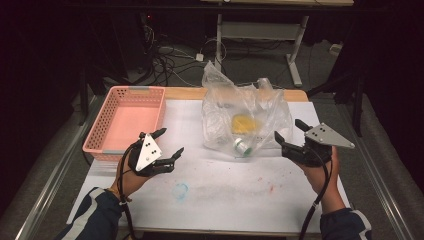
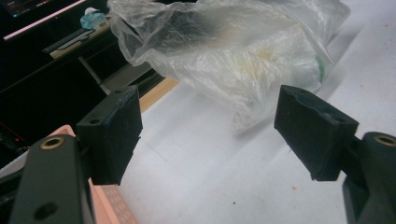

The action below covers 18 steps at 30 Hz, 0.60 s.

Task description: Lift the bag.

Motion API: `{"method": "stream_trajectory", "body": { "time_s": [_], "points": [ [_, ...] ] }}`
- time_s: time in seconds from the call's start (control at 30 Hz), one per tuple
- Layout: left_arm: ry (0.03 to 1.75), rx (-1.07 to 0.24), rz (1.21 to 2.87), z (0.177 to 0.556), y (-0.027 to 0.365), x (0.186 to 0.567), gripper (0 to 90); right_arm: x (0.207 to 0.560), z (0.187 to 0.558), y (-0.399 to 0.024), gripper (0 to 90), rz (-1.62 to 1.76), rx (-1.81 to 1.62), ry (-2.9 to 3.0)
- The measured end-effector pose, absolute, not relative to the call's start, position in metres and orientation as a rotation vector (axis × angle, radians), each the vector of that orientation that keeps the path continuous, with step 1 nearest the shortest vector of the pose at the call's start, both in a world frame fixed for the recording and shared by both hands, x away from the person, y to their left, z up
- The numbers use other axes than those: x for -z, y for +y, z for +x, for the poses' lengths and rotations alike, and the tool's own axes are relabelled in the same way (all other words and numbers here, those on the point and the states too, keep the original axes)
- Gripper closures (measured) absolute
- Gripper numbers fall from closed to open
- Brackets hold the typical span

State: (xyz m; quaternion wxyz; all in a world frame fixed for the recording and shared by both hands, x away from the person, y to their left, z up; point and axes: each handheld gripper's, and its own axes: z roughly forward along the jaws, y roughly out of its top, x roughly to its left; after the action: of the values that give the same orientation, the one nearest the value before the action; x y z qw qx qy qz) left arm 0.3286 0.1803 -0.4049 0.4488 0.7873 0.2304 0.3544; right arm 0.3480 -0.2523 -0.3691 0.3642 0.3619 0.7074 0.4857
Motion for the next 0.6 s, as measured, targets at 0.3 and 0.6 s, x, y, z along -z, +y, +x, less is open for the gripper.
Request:
{"method": "stream_trajectory", "body": {
  "time_s": [0.3,0.6],
  "points": [
    [0.570,-0.880,1.975,0.320,0.187,0.415,22.6,0.377,0.329,-0.252,20.2,0.913,-1.242,1.843],
    [0.561,-0.875,1.991,0.313,0.194,0.425,22.6,0.389,0.316,-0.251,18.2,0.863,-1.265,1.870]
  ]
}}
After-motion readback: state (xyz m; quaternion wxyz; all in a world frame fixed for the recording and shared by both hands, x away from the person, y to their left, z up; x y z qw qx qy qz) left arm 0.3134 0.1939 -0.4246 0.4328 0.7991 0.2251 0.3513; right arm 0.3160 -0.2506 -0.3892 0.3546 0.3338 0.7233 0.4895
